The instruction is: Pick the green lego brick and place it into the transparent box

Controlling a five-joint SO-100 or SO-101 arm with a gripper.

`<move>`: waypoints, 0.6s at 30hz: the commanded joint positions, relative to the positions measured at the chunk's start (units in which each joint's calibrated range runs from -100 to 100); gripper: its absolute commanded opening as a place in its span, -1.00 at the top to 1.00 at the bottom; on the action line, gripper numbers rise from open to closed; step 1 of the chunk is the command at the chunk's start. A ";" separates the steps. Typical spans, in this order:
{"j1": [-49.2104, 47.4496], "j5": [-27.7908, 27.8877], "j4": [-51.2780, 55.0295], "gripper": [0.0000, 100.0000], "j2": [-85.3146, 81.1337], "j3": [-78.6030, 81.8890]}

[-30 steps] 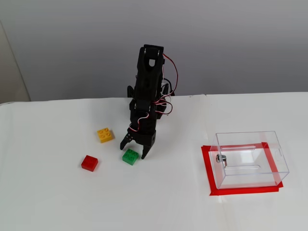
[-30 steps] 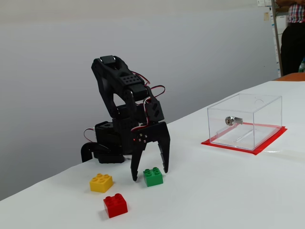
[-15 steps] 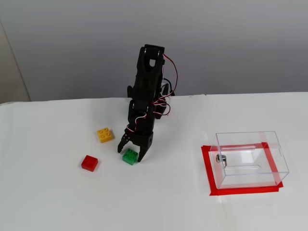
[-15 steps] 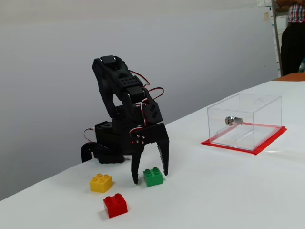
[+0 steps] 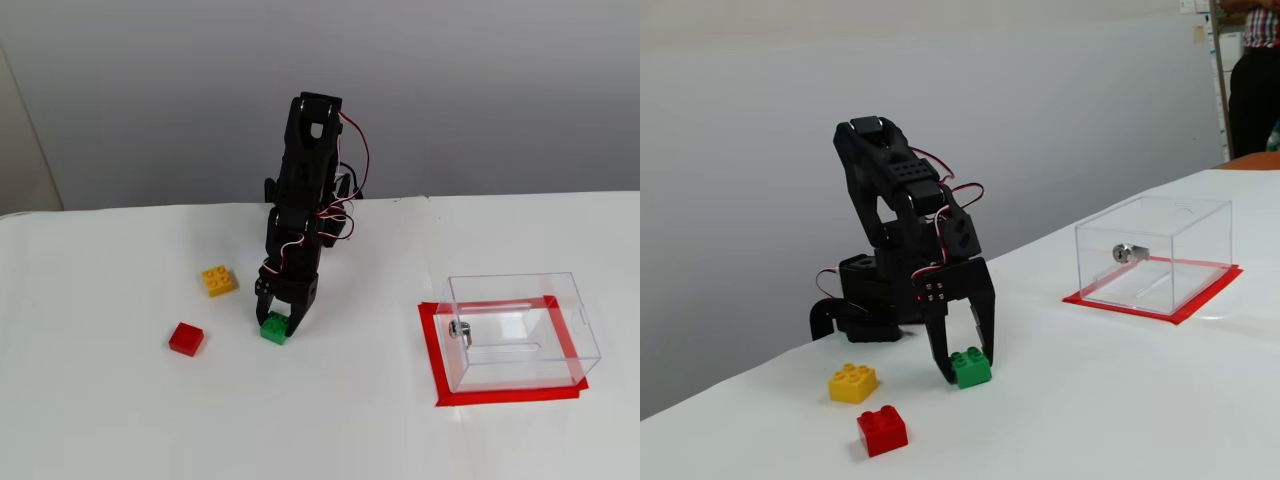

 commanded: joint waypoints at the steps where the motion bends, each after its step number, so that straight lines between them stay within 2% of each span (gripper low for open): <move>1: 0.56 -0.21 2.23 0.73 -1.82 -5.15; 18: -2.32 1.15 13.63 0.73 -29.99 -7.23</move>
